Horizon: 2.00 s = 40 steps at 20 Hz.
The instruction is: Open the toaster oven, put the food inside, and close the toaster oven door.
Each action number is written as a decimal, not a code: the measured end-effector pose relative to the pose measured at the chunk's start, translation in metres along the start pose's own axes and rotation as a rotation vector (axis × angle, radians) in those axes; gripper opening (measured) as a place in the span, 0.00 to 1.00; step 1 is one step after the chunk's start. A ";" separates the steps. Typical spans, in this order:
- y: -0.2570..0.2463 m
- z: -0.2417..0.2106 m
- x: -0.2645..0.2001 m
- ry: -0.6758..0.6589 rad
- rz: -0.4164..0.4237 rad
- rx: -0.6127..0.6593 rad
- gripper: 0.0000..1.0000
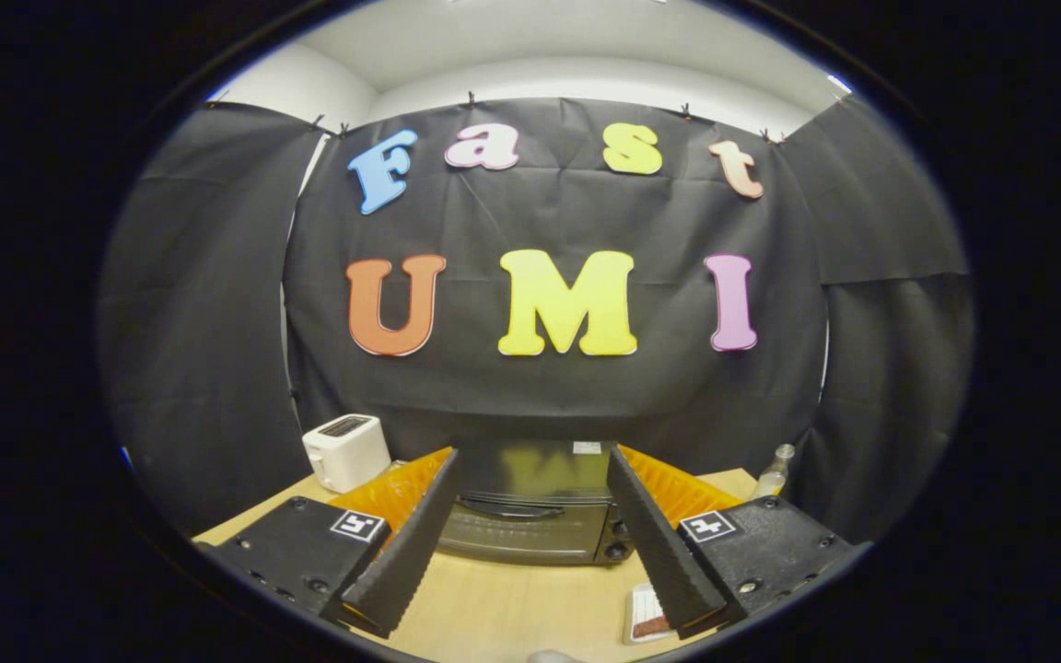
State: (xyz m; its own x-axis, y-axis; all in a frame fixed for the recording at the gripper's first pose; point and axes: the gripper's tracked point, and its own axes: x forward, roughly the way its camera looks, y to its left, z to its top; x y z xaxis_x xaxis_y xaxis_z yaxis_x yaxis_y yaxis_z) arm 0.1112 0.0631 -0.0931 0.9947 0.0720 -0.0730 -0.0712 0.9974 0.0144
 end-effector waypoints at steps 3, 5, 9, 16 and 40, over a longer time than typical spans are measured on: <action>0.011 -0.029 0.041 0.047 0.003 0.024 1.00; 0.018 -0.048 0.068 0.078 0.003 0.034 1.00; 0.033 -0.082 0.118 0.143 -0.001 0.017 1.00; 0.023 -0.126 0.170 0.218 -0.077 -0.036 1.00; 0.033 -0.179 0.080 0.321 -0.113 0.020 1.00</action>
State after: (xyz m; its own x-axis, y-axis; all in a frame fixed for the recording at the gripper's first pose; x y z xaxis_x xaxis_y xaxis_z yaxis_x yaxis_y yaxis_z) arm 0.1753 0.1031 -0.2771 0.9219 -0.0363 -0.3857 0.0424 0.9991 0.0072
